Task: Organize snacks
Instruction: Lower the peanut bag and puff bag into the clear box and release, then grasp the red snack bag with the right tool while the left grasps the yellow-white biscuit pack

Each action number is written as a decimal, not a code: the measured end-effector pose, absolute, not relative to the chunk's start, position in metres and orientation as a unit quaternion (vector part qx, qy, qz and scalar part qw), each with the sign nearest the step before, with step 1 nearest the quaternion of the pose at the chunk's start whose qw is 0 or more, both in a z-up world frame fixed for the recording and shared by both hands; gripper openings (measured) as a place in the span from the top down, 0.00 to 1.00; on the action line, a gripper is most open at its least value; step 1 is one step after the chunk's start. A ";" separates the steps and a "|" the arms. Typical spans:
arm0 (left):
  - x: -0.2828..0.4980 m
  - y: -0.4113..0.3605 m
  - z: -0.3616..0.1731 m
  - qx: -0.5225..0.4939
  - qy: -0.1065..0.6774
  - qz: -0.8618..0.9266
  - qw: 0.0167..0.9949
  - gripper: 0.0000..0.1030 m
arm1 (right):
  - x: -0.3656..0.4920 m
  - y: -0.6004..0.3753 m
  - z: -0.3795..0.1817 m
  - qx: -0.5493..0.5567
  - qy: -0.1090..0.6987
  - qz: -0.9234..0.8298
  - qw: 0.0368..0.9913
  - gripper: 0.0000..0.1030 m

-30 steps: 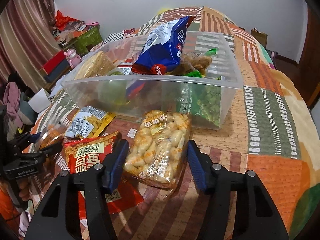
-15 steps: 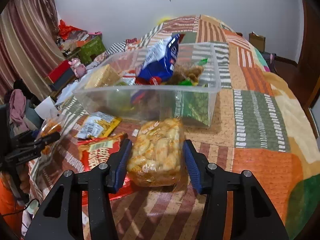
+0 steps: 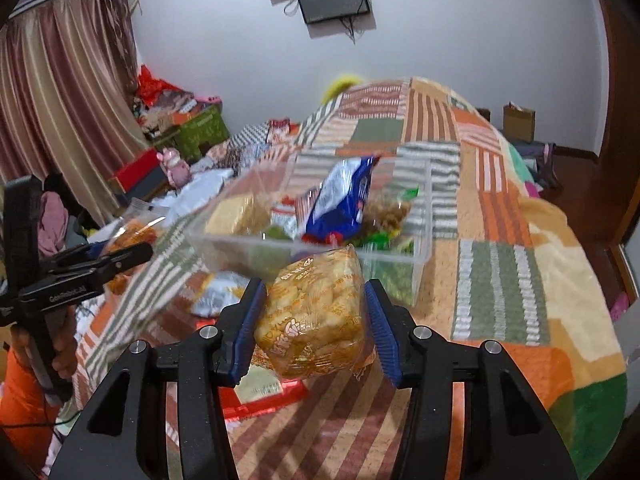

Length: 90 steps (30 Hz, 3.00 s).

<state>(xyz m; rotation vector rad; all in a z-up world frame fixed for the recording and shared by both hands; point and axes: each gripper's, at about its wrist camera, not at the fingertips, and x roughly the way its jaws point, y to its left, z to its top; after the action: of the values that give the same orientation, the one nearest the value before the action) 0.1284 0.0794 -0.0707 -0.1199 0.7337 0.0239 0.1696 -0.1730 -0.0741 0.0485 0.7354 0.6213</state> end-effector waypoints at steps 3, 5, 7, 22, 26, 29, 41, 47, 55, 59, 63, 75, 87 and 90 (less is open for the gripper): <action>0.142 0.075 -0.062 -0.065 0.351 0.002 0.934 0.37 | 0.177 -0.176 -0.065 0.029 0.339 0.293 0.894 0.54; 0.150 0.071 -0.058 -0.066 0.348 -0.001 0.935 0.37 | 0.181 -0.179 -0.062 0.034 0.333 0.289 0.897 0.54; 0.160 0.066 -0.055 -0.063 0.344 -0.003 0.937 0.37 | 0.188 -0.181 -0.059 0.041 0.328 0.287 0.899 0.54; 0.246 0.049 -0.061 -0.076 0.364 -0.030 0.928 0.37 | 0.248 -0.187 -0.069 0.056 0.326 0.246 0.911 0.54; 0.267 0.044 -0.069 -0.075 0.372 -0.034 0.925 0.37 | 0.259 -0.183 -0.073 0.049 0.329 0.240 0.912 0.54; 0.283 0.039 -0.076 -0.076 0.380 -0.038 0.921 0.37 | 0.268 -0.177 -0.079 0.045 0.336 0.240 0.910 0.54; 0.310 0.020 -0.106 -0.047 0.411 -0.032 0.910 0.37 | 0.274 -0.157 -0.093 0.006 0.353 0.244 0.903 0.54; 0.306 0.014 -0.110 -0.014 0.409 -0.024 0.912 0.35 | 0.269 -0.156 -0.091 -0.011 0.355 0.243 0.903 0.54; 0.284 0.014 -0.094 -0.017 0.396 -0.031 0.918 0.34 | 0.260 -0.155 -0.088 -0.030 0.355 0.239 0.903 0.53; 0.269 0.014 -0.081 -0.020 0.385 -0.035 0.922 0.31 | 0.255 -0.159 -0.084 -0.026 0.350 0.235 0.906 0.49; 0.251 0.016 -0.070 -0.019 0.374 -0.032 0.926 0.28 | 0.245 -0.166 -0.076 -0.018 0.345 0.236 0.908 0.48; 0.189 0.028 -0.060 -0.023 0.371 -0.013 0.928 0.22 | 0.204 -0.168 -0.065 -0.013 0.339 0.263 0.903 0.42; 0.132 0.050 -0.090 -0.030 0.407 0.008 0.913 0.17 | 0.164 -0.136 -0.087 -0.028 0.367 0.318 0.874 0.35; 0.125 0.059 -0.099 -0.039 0.419 0.014 0.907 0.17 | 0.159 -0.126 -0.101 -0.038 0.384 0.325 0.863 0.35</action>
<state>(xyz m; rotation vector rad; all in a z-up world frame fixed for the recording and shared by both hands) 0.1249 0.0590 -0.0986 -0.0801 0.8643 0.0289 0.1592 -0.1256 -0.1013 -0.0796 0.8057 0.6810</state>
